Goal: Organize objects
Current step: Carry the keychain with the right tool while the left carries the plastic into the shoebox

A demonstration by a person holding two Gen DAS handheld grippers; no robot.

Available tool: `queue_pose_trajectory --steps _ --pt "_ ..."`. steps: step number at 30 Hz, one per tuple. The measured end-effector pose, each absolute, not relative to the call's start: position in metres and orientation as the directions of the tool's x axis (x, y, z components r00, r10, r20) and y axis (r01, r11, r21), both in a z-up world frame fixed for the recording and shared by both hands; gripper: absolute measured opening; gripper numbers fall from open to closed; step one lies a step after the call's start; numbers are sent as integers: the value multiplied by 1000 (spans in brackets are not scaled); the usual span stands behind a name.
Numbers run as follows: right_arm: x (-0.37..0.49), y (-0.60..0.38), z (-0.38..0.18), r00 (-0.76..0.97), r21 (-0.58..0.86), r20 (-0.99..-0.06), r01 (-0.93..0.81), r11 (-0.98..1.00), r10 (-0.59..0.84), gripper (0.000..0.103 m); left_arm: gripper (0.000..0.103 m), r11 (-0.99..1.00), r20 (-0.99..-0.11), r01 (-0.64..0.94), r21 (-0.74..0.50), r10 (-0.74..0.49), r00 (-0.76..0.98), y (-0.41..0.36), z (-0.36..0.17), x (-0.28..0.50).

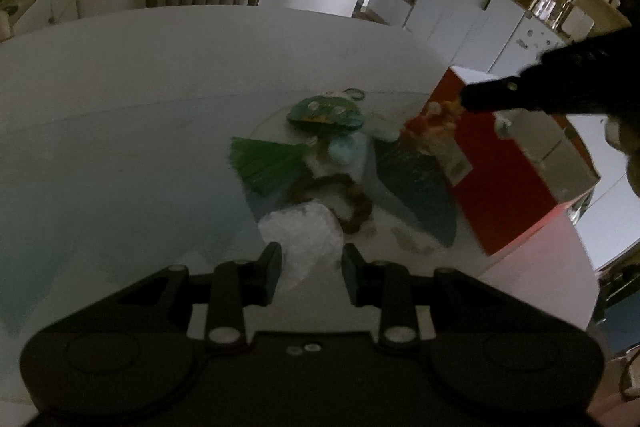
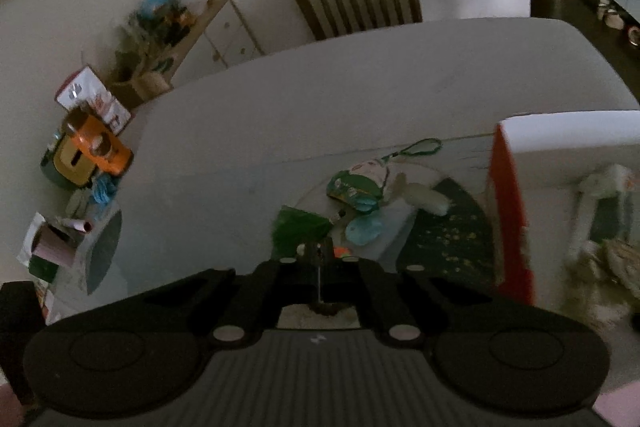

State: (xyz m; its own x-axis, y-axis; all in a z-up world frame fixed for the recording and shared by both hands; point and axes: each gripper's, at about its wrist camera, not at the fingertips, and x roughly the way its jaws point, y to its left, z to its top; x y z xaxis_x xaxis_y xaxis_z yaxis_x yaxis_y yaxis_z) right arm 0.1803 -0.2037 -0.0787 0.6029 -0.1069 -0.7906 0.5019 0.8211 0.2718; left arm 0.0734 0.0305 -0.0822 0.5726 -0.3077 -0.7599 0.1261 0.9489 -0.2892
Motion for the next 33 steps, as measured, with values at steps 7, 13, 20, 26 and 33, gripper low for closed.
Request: queue_pose_trajectory --steps 7,13,20,26,33 --pt "140 -215 -55 626 286 -765 543 789 -153 0 31 941 -746 176 -290 -337 575 9 -64 79" --pt "103 -237 -38 642 299 -738 588 752 -209 0 31 909 -716 292 -298 -415 562 -32 -33 95" --pt "62 -277 -29 642 297 -720 628 719 -264 0 31 859 -688 408 -309 -498 528 -97 0 124" --pt "32 -318 -36 634 314 -723 656 687 -275 0 31 842 -712 458 -287 -507 486 -157 1 149" --pt "4 -364 -50 612 307 -740 677 668 -280 0 31 838 -761 474 -272 -489 427 -215 -17 172"
